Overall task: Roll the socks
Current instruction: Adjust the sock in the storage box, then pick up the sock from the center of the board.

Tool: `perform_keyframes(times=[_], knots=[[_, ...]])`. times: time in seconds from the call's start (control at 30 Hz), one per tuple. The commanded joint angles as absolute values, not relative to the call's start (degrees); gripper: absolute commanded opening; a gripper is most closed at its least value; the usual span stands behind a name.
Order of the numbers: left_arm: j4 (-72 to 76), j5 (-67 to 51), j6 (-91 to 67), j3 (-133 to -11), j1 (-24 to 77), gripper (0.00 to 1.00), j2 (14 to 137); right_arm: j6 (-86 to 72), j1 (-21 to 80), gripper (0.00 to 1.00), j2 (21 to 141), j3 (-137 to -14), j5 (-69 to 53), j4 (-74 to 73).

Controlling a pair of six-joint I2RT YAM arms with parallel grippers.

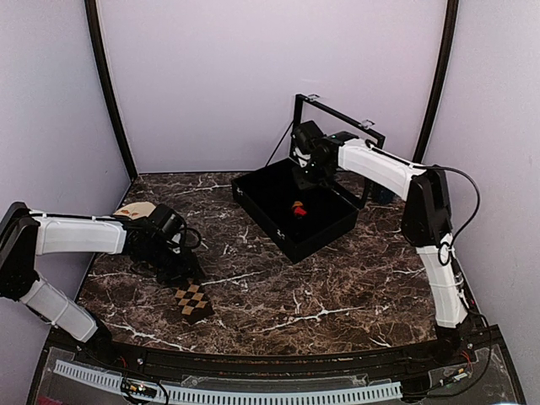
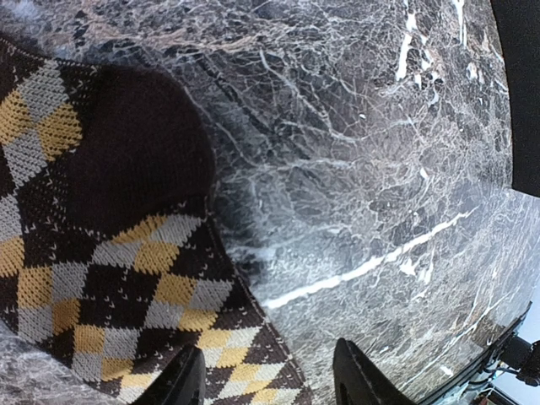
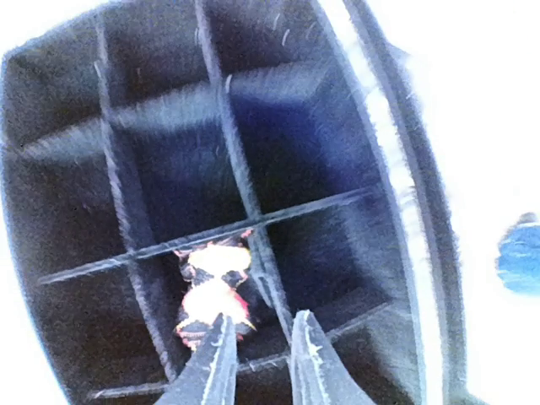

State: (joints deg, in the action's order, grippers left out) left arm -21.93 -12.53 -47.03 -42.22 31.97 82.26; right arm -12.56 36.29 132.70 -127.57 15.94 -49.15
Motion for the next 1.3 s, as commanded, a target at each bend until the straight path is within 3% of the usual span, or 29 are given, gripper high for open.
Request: perform_keyframes(times=[0.0, 0.17, 0.47, 0.67, 0.93, 1.27], knots=[[-22.5, -11.5, -47.4, -43.5, 31.6, 0.55, 80.0, -12.2, 36.3, 0.27, 127.0, -125.9, 18.4, -44.9], [-23.9, -10.5, -47.6, -45.0, 31.6, 0.55, 79.8, -10.8, 38.7, 0.34, 120.1, -116.6, 16.8, -40.4], [-25.3, -7.6, -50.3, -43.2, 31.6, 0.55, 77.6, -10.4, 49.6, 0.4, 102.3, -86.4, 2.7, -22.1], [-22.4, -4.8, -58.3, -38.0, 30.9, 0.57, 71.8, -10.7, 58.6, 0.44, 99.5, -76.9, -0.2, -16.5], [-24.1, 1.0, -62.3, -37.9, 27.3, 0.62, 67.9, -7.9, 66.8, 0.48, 103.4, -76.1, -2.6, -14.0], [-22.3, -7.7, -58.9, -35.6, 21.7, 0.73, 69.8, -6.8, 69.1, 0.49, 106.2, -79.4, -2.4, -13.1]])
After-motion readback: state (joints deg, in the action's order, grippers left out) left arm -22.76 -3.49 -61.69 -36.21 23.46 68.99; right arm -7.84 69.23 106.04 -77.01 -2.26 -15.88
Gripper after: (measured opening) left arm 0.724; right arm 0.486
